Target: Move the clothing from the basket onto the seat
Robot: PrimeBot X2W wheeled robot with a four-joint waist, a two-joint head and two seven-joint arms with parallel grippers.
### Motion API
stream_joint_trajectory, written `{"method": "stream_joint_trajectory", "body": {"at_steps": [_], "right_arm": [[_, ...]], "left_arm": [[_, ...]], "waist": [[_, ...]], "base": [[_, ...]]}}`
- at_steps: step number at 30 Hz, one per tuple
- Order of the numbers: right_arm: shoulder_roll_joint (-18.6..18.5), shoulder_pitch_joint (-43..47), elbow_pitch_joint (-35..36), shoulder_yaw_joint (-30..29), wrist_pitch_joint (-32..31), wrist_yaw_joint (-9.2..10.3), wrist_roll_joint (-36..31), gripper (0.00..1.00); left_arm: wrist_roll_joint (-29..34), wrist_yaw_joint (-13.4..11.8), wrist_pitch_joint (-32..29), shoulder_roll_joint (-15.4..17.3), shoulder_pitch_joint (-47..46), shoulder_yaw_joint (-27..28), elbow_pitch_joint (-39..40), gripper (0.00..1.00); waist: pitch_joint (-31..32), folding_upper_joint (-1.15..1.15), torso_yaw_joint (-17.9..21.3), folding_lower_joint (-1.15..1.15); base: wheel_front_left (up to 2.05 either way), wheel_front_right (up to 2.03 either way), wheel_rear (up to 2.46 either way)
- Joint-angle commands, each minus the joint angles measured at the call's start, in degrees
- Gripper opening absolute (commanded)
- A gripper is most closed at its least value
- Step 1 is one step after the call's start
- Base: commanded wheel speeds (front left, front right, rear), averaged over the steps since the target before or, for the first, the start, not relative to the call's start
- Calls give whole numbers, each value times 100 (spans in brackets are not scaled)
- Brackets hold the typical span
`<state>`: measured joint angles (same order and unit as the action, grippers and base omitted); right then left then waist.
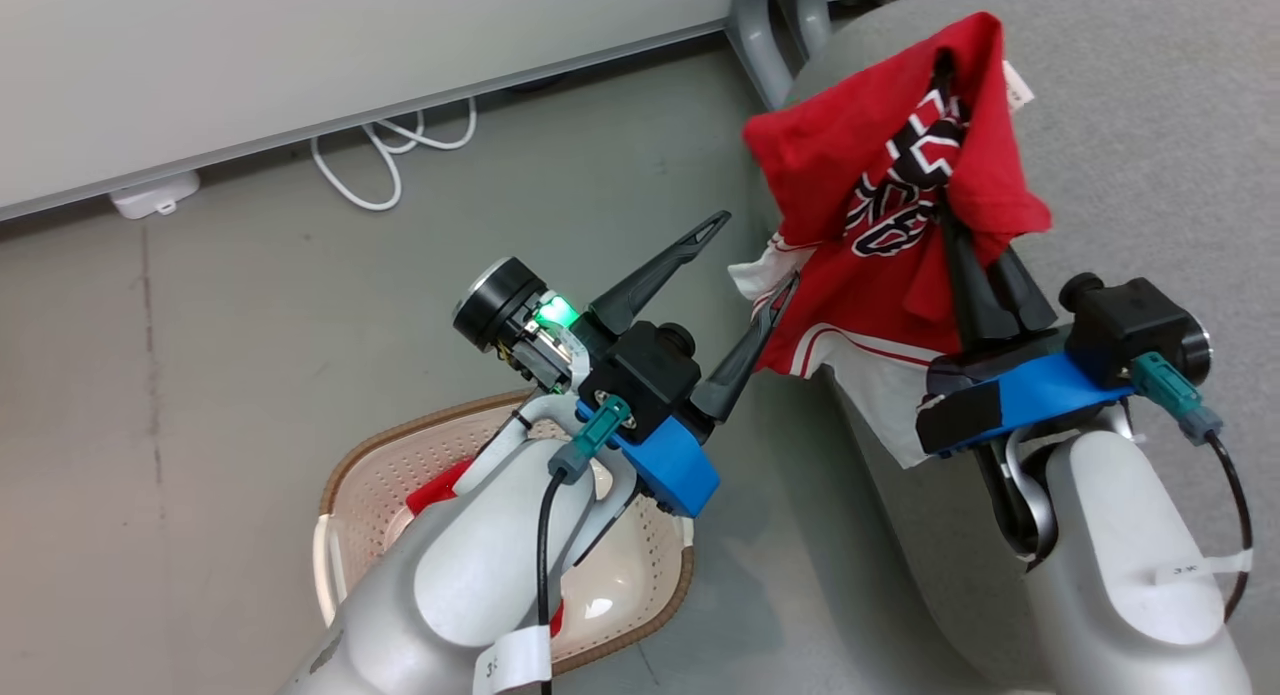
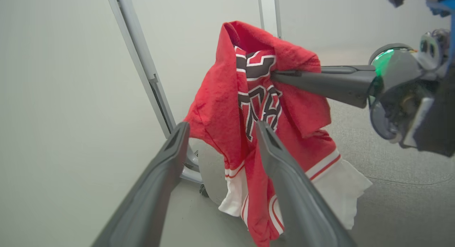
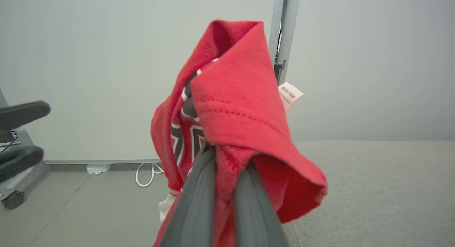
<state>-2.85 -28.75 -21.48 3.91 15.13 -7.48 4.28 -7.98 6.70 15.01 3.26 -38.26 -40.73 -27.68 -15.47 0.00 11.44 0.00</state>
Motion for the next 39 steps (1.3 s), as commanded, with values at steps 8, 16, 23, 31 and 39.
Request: {"method": "stream_joint_trajectory", "body": {"at_steps": [8, 16, 23, 31, 39], "right_arm": [[-7, 338, 376, -519, 4, -2, -118, 0], [-7, 558, 595, -881, 4, -2, -240, 0], [-7, 789, 775, -1052, 4, -2, -235, 0], [-7, 868, 856, -1114, 4, -2, -88, 0], [-7, 348, 1088, -1334, 4, -3, -35, 0]], "left_arm": [[7, 48, 27, 10, -34, -169, -72, 100], [-40, 74, 27, 7, -18, -344, -103, 100], [-106, 86, 27, -11, 62, -537, -82, 100], [-141, 84, 27, 22, -56, -488, -62, 100], [-15, 71, 26, 183, -272, -390, 79, 100]], "waist": [[-121, 0, 386, 0], [-168, 0, 617, 0], [-188, 0, 698, 0], [-290, 0, 707, 0], [-729, 0, 655, 0]], "base": [[0, 0, 0], [0, 0, 0], [0, 0, 0], [0, 0, 0], [0, 0, 0]]}}
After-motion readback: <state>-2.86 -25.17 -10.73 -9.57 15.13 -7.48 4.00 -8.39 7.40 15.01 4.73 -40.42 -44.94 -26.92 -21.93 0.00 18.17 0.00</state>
